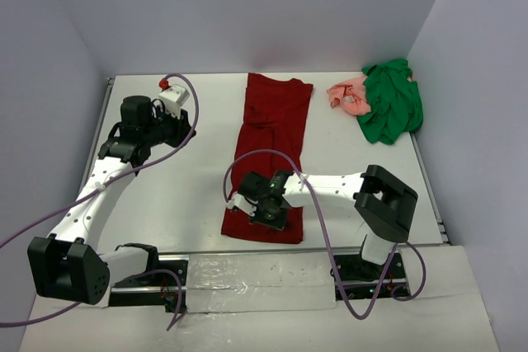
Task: Fold and stack the t-shirts
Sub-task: Grab the bottom of the folded rectangular tshirt with right arm
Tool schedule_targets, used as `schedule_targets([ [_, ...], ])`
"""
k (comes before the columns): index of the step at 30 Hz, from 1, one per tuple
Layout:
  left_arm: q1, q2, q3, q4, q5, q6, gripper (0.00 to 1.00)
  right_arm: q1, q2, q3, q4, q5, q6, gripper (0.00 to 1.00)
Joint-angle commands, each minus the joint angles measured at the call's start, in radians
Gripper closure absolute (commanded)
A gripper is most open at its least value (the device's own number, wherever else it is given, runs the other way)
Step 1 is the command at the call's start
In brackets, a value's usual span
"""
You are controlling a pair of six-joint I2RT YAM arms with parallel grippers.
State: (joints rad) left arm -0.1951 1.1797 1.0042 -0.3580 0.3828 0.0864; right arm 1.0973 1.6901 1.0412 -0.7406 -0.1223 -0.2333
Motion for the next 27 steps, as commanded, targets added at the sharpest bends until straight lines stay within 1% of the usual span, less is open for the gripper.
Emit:
schedule_targets([
  [1,0.005,-0.019,-0.004,0.007,0.031,0.004,0.67,0.007,-0.047,0.003,0.02,0.035,0.0,1.0],
  [10,0.006,-0.009,-0.003,0.004,0.039,0.009,0.67,-0.001,-0.11,0.034,-0.003,0.105,0.003,1.0],
  [15,0.005,0.001,0.001,-0.001,0.045,0.007,0.67,-0.004,-0.144,0.062,-0.016,0.118,0.003,1.0],
  [27,0.005,0.027,0.016,-0.009,0.048,0.012,0.67,0.001,-0.096,0.177,-0.026,0.089,-0.003,1.0],
])
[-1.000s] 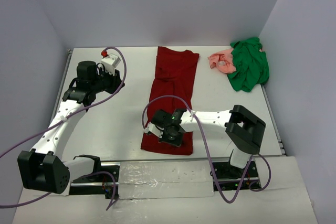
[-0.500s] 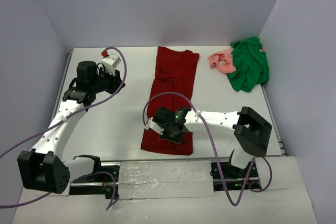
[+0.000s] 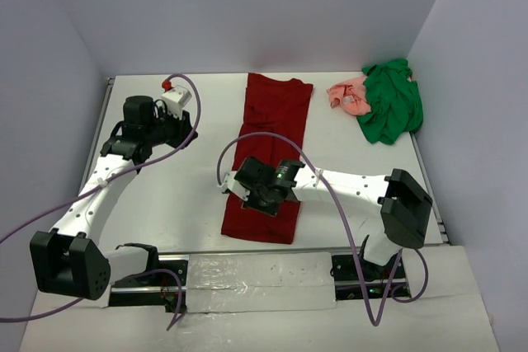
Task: Fold and stack the t-shirts
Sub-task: Grab the bottom of the folded rectangular tshirt with right arm
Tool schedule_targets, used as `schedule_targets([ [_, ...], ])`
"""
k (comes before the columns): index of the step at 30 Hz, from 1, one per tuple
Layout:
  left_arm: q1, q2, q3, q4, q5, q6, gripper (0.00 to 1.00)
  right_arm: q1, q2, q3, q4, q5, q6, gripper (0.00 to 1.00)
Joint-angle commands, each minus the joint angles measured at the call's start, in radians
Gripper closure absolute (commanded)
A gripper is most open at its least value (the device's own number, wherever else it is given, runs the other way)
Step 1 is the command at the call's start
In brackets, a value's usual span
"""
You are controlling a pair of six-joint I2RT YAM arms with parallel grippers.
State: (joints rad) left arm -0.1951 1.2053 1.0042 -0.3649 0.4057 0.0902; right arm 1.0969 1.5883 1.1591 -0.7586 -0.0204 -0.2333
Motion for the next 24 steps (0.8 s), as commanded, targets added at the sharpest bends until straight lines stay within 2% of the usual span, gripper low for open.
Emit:
schedule_targets([
  [1,0.006,0.003,0.017,-0.003,0.025,0.009,0.67,0.003,0.012,0.071,-0.007,-0.018,-0.003,1.0],
  [20,0.005,0.013,0.027,-0.016,0.048,0.016,0.67,0.152,0.22,0.099,0.025,-0.136,0.005,1.0],
  [21,0.005,0.011,0.025,-0.017,0.053,0.016,0.67,0.155,0.228,0.1,0.021,-0.145,0.003,0.98],
  [22,0.005,0.011,0.024,-0.017,0.053,0.016,0.67,0.156,0.242,0.103,0.016,-0.159,0.0,0.82],
  [24,0.005,0.01,0.022,-0.022,0.056,0.017,0.67,0.156,0.246,0.103,0.016,-0.151,0.0,0.68],
])
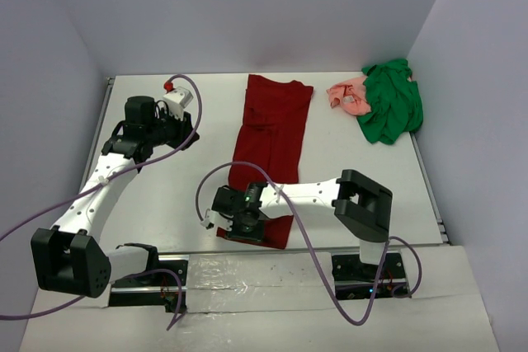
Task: Fold and stack the t-shirts
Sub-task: Grab the bottom of the folded rectangular tshirt with right arm
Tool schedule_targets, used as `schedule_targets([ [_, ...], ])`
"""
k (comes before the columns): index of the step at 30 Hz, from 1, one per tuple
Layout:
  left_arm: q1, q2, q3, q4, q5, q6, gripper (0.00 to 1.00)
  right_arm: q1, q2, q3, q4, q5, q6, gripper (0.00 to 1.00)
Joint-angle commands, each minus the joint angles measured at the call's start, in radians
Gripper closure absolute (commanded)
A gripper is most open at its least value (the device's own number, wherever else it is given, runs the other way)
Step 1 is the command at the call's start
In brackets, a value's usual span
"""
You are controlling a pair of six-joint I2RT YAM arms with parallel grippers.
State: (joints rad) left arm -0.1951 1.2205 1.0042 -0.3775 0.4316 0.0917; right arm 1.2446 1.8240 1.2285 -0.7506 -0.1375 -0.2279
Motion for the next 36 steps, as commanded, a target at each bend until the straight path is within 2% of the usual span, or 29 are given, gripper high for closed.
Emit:
schedule_targets([
  [1,0.005,-0.007,0.022,-0.009,0.032,0.017,0.67,0.009,-0.002,0.031,0.011,-0.027,-0.005,0.63],
  [2,0.006,-0.007,0.02,-0.011,0.033,0.017,0.67,0.009,-0.009,0.029,0.023,-0.021,-0.007,0.57],
  [5,0.005,-0.003,0.022,-0.011,0.038,0.017,0.67,0.009,-0.029,0.038,0.02,-0.016,-0.007,0.52],
  [14,0.005,0.007,0.025,-0.014,0.044,0.019,0.67,0.009,-0.103,0.045,0.048,0.062,0.007,0.49],
  [21,0.005,-0.001,0.02,-0.018,0.044,0.022,0.66,0.009,-0.112,-0.001,0.063,0.205,0.015,0.49],
  [29,0.005,0.005,0.03,-0.023,0.044,0.022,0.67,0.019,-0.123,-0.072,0.027,0.174,0.009,0.48],
  [36,0.005,0.011,0.034,-0.024,0.042,0.023,0.66,0.093,-0.152,-0.081,0.027,0.2,0.005,0.47],
])
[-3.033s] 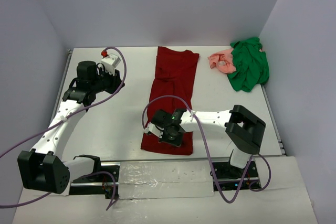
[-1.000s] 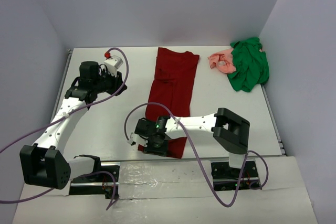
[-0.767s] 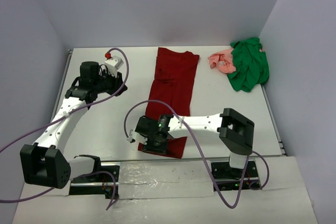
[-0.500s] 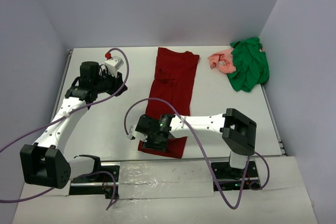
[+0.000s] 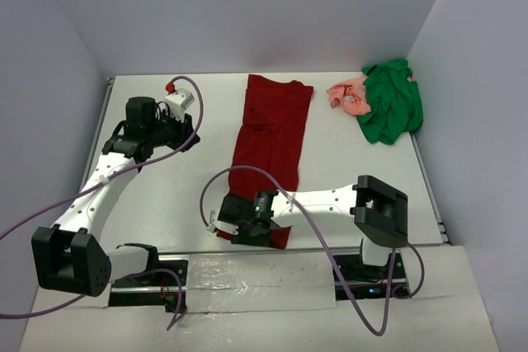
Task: Fold and stack the t-shirts
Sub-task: Grab the bottom of the folded rectangular tshirt with right arm
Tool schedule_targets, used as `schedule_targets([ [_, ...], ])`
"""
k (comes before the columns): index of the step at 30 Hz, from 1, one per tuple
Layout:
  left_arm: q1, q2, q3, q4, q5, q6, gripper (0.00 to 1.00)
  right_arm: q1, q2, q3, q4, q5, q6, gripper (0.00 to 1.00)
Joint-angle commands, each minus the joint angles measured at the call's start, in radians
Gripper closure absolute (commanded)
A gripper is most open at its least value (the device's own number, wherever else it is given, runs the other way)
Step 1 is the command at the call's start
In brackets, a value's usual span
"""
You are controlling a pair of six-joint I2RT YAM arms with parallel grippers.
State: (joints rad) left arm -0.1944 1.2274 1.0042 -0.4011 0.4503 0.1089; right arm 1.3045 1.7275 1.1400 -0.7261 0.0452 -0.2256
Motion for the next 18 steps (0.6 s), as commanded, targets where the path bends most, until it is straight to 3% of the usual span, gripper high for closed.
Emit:
schedule_targets([
  [1,0.004,0.004,0.036,-0.004,0.024,0.006,0.66,0.039,-0.054,0.009,0.002,0.015,0.003,0.47],
  [8,0.004,0.007,0.034,-0.005,0.021,0.009,0.66,0.088,-0.013,0.015,0.033,0.018,0.017,0.41],
  [18,0.004,-0.02,0.014,0.016,0.007,0.008,0.66,0.087,0.047,-0.036,0.18,0.139,0.017,0.41],
])
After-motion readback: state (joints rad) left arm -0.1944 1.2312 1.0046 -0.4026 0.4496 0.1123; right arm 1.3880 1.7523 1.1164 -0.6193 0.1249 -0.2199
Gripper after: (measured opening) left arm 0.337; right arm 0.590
